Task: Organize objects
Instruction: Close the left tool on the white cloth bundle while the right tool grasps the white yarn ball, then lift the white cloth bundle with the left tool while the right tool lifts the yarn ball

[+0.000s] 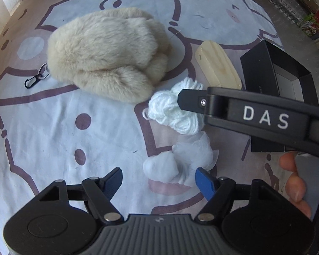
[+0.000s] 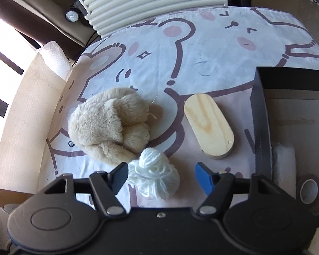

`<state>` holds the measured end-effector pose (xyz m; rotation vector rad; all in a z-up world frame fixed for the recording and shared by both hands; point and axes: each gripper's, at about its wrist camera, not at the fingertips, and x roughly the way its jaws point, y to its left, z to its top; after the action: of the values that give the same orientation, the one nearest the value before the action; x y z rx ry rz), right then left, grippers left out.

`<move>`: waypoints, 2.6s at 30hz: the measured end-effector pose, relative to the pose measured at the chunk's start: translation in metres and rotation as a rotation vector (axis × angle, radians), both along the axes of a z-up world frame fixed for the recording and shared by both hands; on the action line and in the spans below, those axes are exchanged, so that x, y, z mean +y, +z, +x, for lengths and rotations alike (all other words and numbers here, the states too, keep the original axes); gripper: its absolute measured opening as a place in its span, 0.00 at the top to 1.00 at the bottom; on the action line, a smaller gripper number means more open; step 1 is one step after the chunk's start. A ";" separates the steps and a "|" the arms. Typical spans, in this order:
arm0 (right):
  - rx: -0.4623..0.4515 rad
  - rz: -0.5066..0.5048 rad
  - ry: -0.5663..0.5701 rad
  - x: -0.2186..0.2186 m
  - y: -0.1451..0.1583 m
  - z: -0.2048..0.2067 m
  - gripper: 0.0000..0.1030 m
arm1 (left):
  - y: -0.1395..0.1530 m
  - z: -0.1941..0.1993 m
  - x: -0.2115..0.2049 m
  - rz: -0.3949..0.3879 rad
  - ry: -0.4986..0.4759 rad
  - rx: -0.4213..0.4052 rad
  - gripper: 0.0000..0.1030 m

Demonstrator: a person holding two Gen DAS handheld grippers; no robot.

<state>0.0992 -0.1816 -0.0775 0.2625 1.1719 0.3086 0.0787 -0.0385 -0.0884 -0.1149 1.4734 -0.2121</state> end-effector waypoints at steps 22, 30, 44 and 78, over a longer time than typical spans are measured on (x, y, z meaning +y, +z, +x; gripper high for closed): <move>0.020 0.031 0.036 -0.004 -0.005 0.006 1.00 | -0.002 0.006 -0.012 -0.027 0.011 -0.029 0.54; -0.012 0.036 -0.003 -0.015 0.004 0.001 1.00 | 0.007 0.007 -0.013 -0.007 -0.018 -0.071 0.62; -0.024 0.022 -0.045 -0.022 0.009 -0.005 1.00 | 0.021 0.012 0.004 0.117 -0.020 -0.204 0.63; 0.015 0.050 -0.030 -0.016 -0.014 0.009 0.67 | 0.004 0.021 0.052 -0.052 0.425 -0.067 0.42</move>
<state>0.1084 -0.1973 -0.0912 0.3265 1.1753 0.3103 0.0996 0.0132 -0.0841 -0.4531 1.3432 0.0903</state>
